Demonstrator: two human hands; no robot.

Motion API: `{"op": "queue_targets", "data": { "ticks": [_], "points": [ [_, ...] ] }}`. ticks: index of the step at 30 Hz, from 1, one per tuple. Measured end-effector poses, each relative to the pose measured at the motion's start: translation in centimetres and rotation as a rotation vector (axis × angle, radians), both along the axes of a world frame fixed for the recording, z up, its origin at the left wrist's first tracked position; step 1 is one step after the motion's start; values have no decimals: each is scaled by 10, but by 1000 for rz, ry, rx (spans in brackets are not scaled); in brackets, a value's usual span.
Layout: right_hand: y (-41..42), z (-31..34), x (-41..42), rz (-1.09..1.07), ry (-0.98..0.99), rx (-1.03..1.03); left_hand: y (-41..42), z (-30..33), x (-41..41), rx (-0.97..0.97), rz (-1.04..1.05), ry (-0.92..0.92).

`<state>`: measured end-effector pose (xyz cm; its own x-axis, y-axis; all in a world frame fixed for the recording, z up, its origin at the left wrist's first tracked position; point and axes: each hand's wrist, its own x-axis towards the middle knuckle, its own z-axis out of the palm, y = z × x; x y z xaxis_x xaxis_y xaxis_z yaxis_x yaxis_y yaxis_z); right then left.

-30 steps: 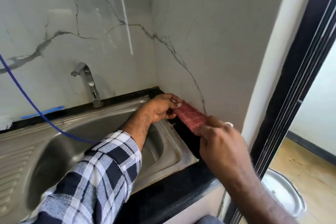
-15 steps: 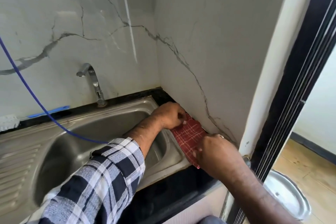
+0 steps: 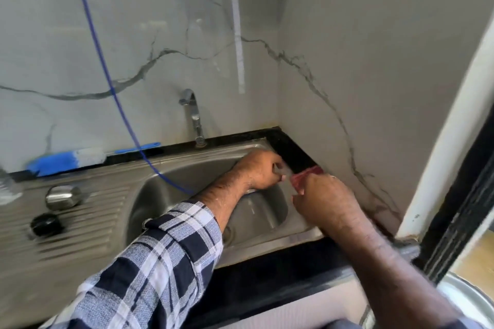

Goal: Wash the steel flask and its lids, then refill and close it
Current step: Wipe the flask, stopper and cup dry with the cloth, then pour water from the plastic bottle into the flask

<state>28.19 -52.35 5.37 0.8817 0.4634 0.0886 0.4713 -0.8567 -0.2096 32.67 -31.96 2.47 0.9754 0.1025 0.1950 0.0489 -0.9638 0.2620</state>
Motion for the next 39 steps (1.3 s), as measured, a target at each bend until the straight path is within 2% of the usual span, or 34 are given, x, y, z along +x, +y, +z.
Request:
{"op": "queue_targets", "data": {
  "ticks": [6,12,20,28,34,39],
  "points": [
    [82,16,-26,148,-36,29,83,13,-95,-22,241,-69],
    [183,37,-74,393,-114,31,153,37,-212,9,476,-167],
    [290,56,-137,602,-170,192,218,49,-326,-23,842,-335],
    [398,75,-150,775,21,564,289,46,-336,-367,1159,-711],
    [493,77,-134,806,147,650,373,39,-317,-485,1371,-796],
    [569,59,-114,872,207,718,442,16,-310,-537,1579,-757]
  ]
}}
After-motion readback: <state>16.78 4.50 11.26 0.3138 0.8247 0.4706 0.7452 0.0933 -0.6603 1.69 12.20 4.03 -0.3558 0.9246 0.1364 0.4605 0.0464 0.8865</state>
